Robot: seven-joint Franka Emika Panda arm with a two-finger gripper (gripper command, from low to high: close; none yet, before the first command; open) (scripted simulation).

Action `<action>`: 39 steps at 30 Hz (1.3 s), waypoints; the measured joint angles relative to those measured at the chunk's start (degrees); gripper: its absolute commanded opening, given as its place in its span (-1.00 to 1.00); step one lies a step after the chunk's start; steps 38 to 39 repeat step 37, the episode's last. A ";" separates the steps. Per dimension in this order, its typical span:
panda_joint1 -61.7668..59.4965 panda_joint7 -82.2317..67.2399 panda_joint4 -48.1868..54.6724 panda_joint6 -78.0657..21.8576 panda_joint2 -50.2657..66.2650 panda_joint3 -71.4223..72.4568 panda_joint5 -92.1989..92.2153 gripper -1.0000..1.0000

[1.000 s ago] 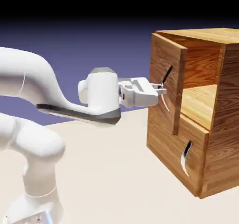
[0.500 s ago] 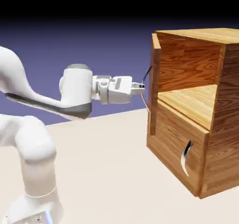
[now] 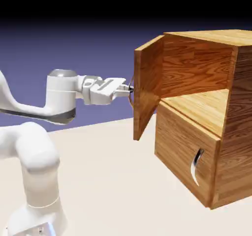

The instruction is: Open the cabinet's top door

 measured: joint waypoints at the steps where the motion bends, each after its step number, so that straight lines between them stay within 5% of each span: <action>1: 0.68 -0.44 0.37 -1.99 0.19 1.90 2.49 -1.00; 14: -2.62 -0.29 16.60 -30.32 12.24 28.75 29.72 -1.00; 25: -23.15 0.99 39.09 -50.66 20.63 50.10 41.72 -1.00; 39: -47.94 -2.79 62.78 -66.48 17.04 66.92 49.57 -1.00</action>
